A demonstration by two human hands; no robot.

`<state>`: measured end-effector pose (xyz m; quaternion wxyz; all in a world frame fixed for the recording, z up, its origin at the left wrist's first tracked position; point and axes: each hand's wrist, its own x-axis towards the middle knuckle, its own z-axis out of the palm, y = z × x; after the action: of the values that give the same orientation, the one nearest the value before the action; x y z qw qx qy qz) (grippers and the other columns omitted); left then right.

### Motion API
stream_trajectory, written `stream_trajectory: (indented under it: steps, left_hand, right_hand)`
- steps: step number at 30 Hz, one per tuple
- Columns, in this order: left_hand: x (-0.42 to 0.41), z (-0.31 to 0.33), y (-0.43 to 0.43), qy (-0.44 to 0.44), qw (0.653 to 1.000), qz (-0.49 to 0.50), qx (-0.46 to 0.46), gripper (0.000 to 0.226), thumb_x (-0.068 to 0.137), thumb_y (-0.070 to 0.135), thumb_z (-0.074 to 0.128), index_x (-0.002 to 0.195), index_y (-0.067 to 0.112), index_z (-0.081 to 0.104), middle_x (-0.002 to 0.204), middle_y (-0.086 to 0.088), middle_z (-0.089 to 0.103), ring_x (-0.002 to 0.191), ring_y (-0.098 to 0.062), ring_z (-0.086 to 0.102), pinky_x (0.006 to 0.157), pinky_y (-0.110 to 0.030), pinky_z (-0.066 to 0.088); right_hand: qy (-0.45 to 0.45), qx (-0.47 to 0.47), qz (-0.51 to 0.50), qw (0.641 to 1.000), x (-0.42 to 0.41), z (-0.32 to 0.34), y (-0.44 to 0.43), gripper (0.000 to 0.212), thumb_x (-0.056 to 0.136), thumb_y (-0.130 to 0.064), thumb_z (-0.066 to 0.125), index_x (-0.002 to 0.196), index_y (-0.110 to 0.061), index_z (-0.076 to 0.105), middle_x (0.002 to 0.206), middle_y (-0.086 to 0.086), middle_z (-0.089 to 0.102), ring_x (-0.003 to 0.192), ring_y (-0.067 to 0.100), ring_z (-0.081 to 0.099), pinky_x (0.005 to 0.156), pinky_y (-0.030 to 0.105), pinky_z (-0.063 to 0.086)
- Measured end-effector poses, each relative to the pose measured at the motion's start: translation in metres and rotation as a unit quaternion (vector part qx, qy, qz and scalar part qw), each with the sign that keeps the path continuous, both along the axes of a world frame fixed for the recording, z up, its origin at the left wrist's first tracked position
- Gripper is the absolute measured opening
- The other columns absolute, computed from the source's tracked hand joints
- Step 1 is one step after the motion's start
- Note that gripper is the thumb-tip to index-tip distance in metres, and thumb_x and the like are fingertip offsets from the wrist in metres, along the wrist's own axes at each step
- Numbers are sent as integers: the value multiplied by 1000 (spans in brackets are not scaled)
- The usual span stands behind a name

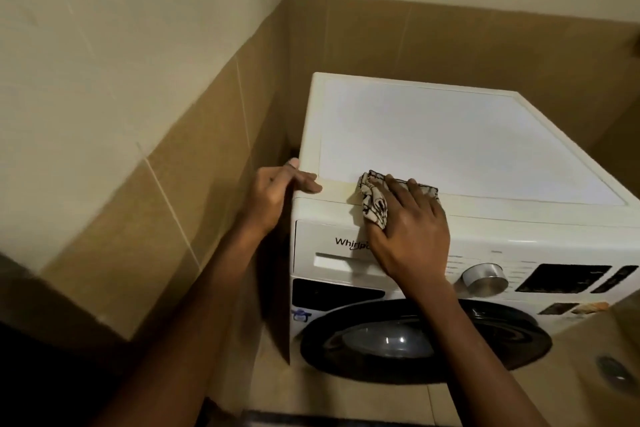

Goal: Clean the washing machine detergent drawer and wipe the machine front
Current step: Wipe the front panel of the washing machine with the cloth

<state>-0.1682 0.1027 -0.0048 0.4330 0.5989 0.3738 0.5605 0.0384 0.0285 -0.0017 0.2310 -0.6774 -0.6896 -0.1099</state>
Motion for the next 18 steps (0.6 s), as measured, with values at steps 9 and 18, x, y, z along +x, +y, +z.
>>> stream_trajectory:
  steps: [9,18]
  left_hand:
    - [9,-57,23,-179,968,-51,170,48,88,30,36,62,9,70,75,-11,74,92,-26,68,90,-30,48]
    - [22,-63,33,-276,939,-101,180,61,94,21,26,54,12,71,71,-10,73,79,-20,68,81,-29,49]
  right_hand:
    - [6,200,-23,979,-8,-34,-5,61,75,-42,38,125,-22,66,125,2,67,124,26,56,101,43,38]
    - [-20,312,-25,950,-9,-86,-11,82,71,-36,41,153,-27,32,160,-2,28,152,26,9,121,49,11]
